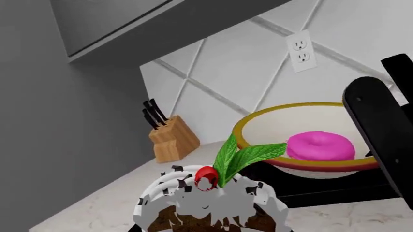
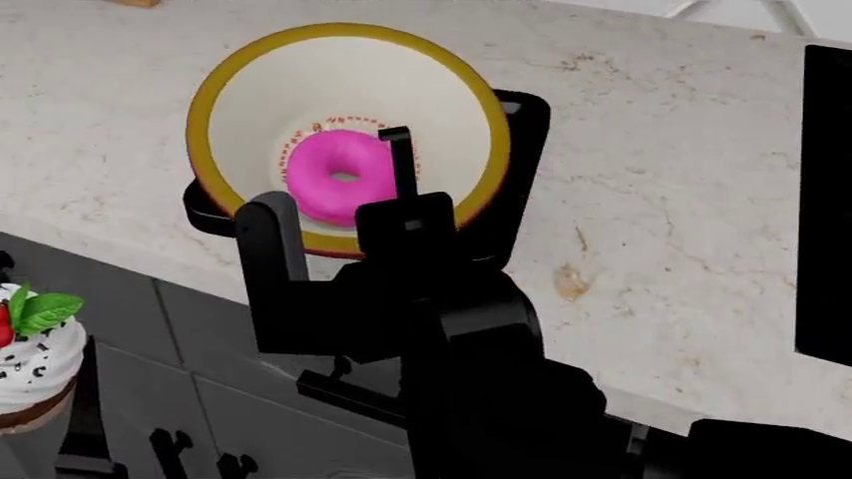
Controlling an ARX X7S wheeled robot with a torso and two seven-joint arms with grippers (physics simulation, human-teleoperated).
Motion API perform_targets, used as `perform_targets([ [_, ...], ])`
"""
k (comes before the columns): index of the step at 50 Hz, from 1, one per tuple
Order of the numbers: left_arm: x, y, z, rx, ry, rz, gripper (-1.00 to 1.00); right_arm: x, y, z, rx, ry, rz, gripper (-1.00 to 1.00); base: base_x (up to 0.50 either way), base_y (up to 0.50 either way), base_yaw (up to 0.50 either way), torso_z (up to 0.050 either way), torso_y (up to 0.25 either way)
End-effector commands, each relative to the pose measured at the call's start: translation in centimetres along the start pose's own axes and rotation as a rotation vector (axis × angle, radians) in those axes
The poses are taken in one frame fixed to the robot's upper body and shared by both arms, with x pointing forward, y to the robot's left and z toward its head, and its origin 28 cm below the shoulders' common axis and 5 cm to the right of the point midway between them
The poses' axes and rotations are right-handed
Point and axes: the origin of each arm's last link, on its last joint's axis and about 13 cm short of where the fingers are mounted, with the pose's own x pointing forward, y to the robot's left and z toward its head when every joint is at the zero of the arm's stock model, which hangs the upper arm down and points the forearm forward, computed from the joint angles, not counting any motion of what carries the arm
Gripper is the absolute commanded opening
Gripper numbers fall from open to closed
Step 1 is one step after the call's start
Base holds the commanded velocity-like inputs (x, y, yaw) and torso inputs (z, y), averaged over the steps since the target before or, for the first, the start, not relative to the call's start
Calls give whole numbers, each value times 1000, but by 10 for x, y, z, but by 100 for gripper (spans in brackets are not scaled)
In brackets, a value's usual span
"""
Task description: Pick up the bowl with donut and place it on the tray. Pick up the cupcake and place it on the tray.
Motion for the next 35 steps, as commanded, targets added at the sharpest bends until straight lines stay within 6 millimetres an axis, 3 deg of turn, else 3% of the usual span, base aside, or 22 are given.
perform_targets([
  [1, 7, -1, 10, -10, -7, -10, -100, -6, -12, -2, -30, 10, -63, -100, 0, 0, 0, 0, 0],
  [9, 37, 1, 14, -84, 13, -98, -100, -4, -17, -6, -37, 35, -33, -100, 0, 0, 0, 0, 1],
  [20, 54, -5, 28, -69, 1, -154, -100, -2, -23, -17, -6, 80, -9, -100, 46, -8, 0, 0, 1],
  [35, 44, -4, 28, -95, -18, -164, -100, -4, -27, -15, -8, 82, -23, -100, 366, -45, 0, 1, 1],
])
